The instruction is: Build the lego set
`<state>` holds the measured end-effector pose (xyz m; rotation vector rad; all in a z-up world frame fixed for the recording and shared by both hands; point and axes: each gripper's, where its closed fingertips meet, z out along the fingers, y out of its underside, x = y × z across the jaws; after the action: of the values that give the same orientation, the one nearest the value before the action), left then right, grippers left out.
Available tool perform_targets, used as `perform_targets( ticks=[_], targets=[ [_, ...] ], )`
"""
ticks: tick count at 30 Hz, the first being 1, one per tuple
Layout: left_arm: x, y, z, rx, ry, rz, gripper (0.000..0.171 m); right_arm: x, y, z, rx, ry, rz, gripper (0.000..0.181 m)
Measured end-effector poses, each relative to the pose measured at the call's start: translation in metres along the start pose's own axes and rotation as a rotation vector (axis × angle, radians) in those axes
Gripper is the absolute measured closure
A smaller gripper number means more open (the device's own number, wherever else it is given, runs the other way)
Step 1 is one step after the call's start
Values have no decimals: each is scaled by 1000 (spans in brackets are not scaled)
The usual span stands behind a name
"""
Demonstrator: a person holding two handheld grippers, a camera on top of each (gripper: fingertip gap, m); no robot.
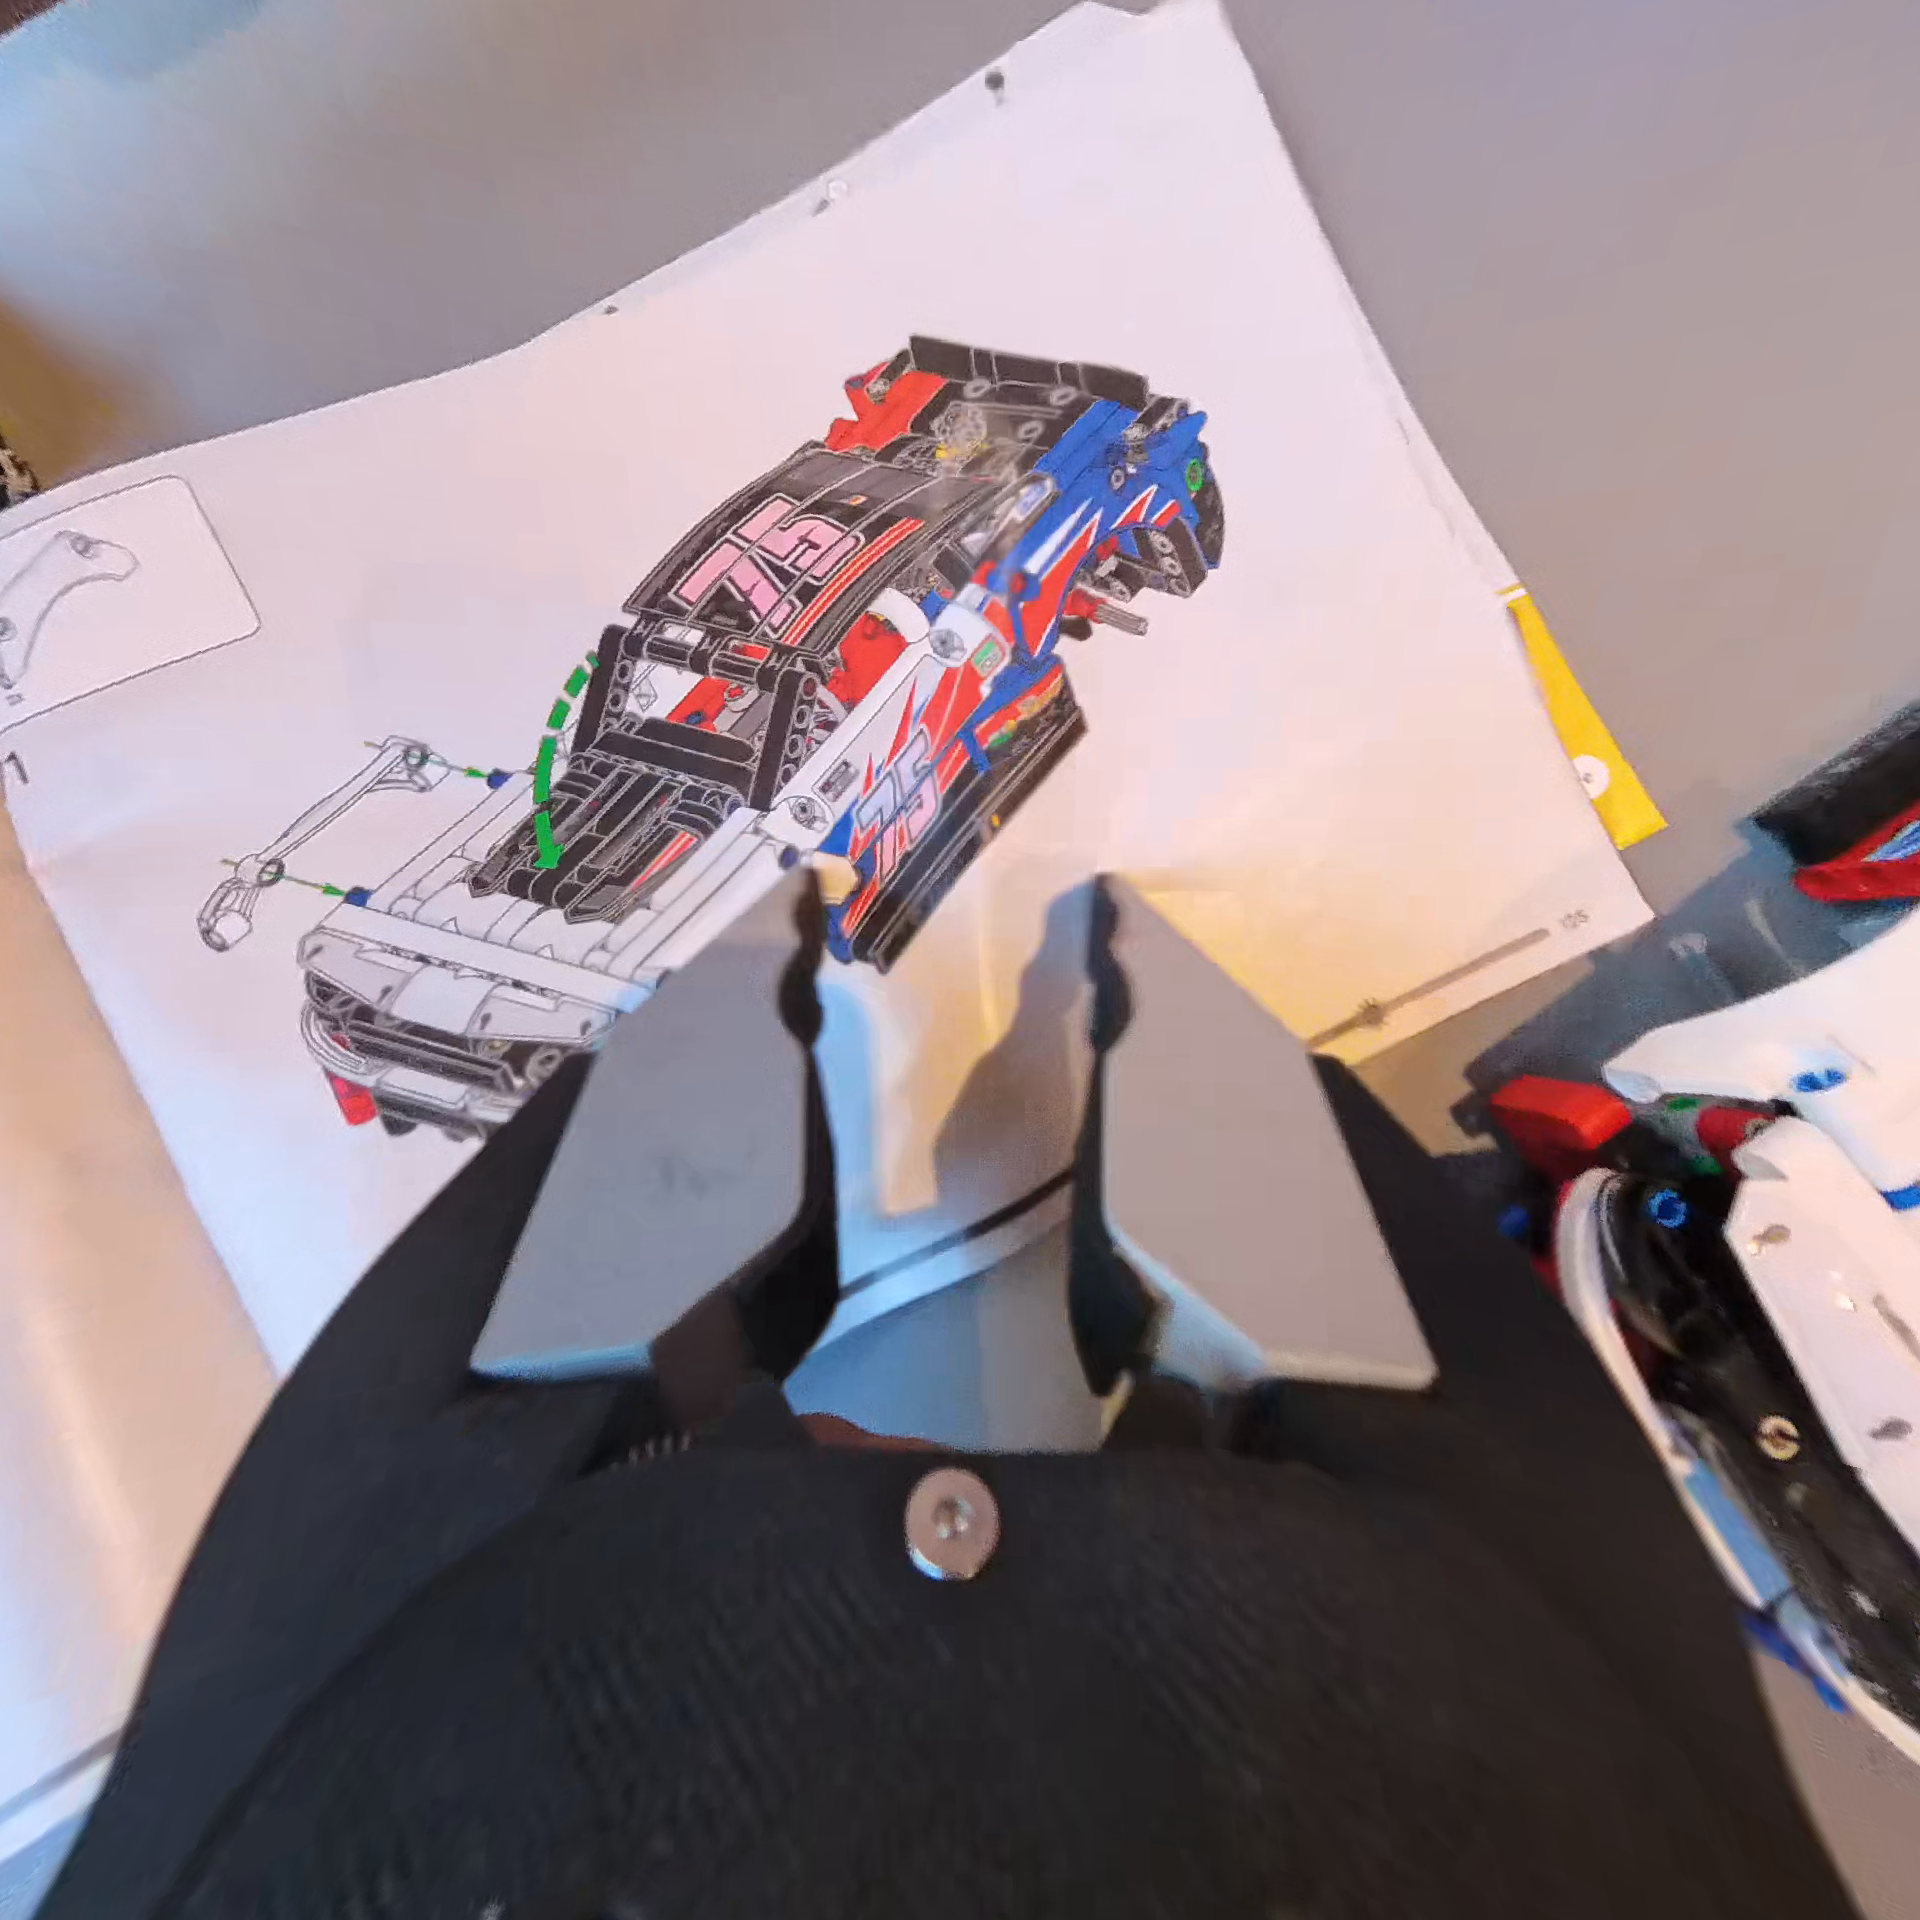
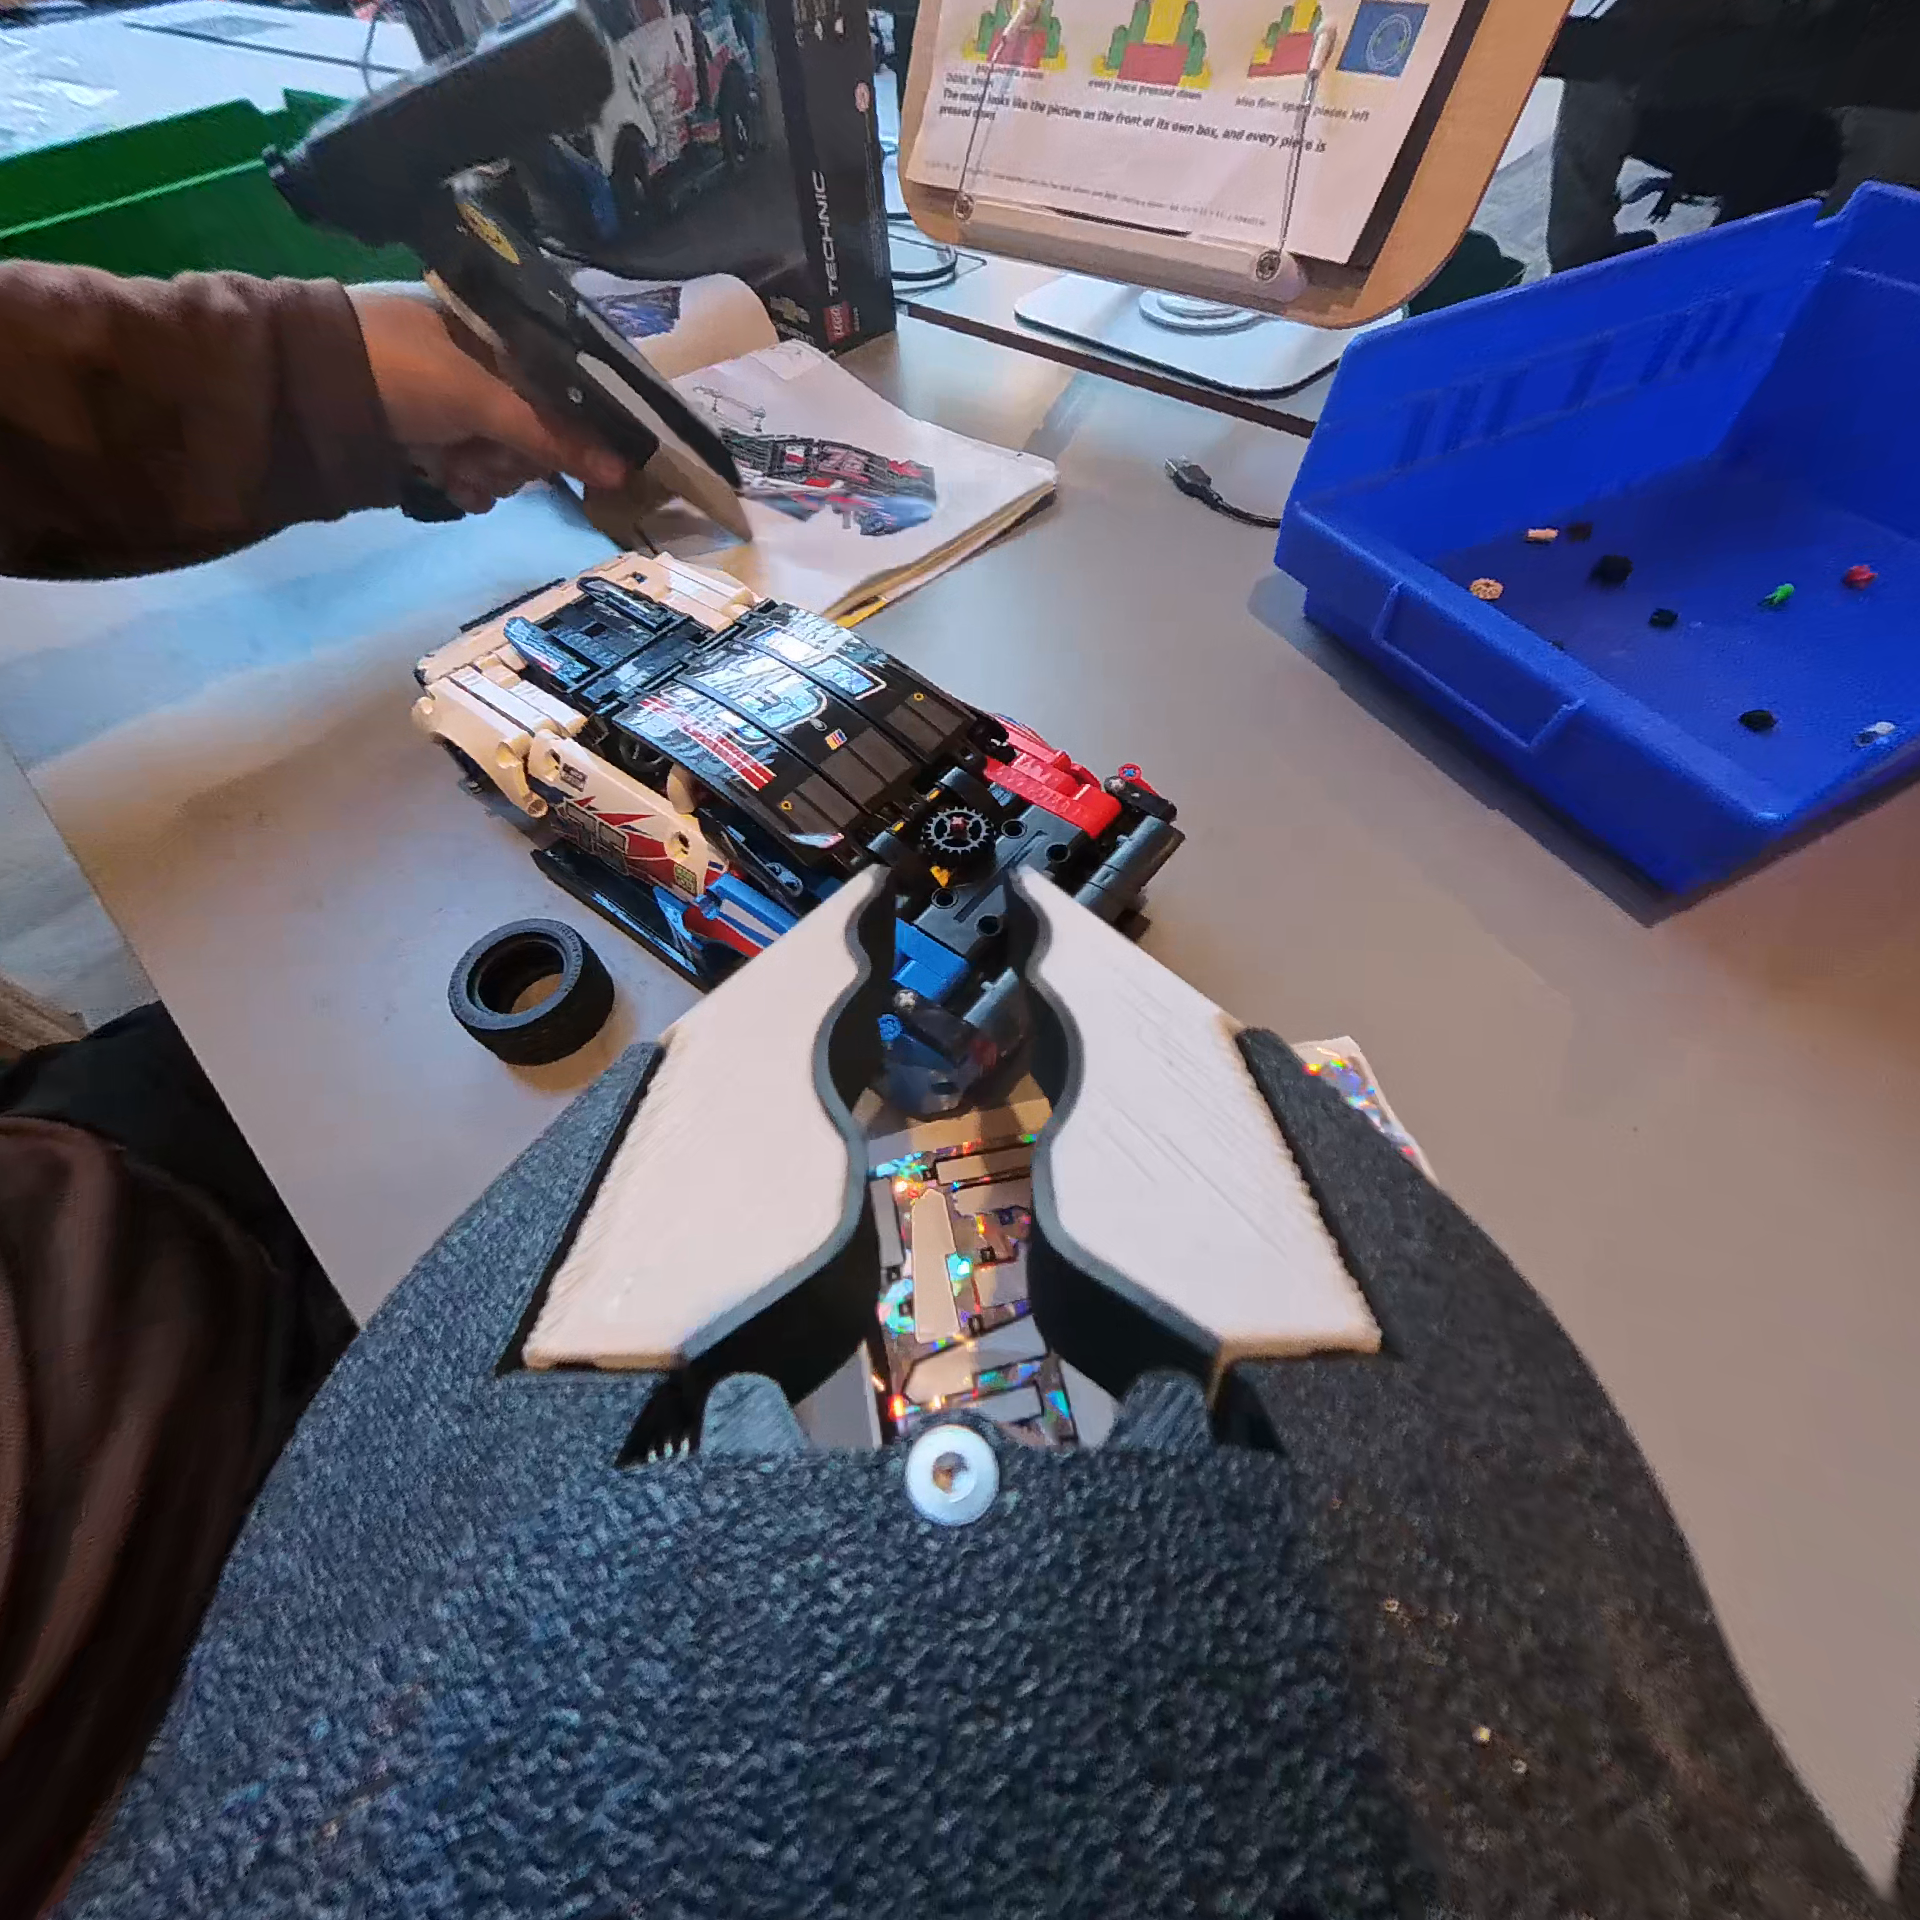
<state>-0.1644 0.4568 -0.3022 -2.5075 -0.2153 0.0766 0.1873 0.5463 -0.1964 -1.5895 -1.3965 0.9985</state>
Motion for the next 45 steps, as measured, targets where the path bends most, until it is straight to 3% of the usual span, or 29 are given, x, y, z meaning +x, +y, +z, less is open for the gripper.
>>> perform_targets(
  ticks=[4,5,9,17,25,29,35,42,45],
  targets=[
    [1,1,-2,35,10,23,165,-8,0,6,-12,-32,-1,160],
    [0,1,-2,43,6,23,168,-11,0,8,-21,-37,-8,160],
    [-1,0,-6,87,40,-19,171,-22,-3,16,-70,-60,-52,160],
    [-14,-16,-45,278,149,-97,171,-43,-18,43,-125,-98,-110,160],
    [-51,-37,-110,507,239,-183,171,-73,-41,96,-230,-167,-197,158],
    [-82,-26,-134,549,215,-194,171,-82,-70,156,-354,-210,-302,156],
    [-142,6,-161,632,191,-319,171,-132,-117,291,-497,-400,-248,151],
    [-203,54,-187,715,95,-376,168,-205,-128,438,-586,-464,-204,150],
    [-219,71,-197,726,52,-355,157,-222,-122,473,-626,-447,-206,146]
  ],
)
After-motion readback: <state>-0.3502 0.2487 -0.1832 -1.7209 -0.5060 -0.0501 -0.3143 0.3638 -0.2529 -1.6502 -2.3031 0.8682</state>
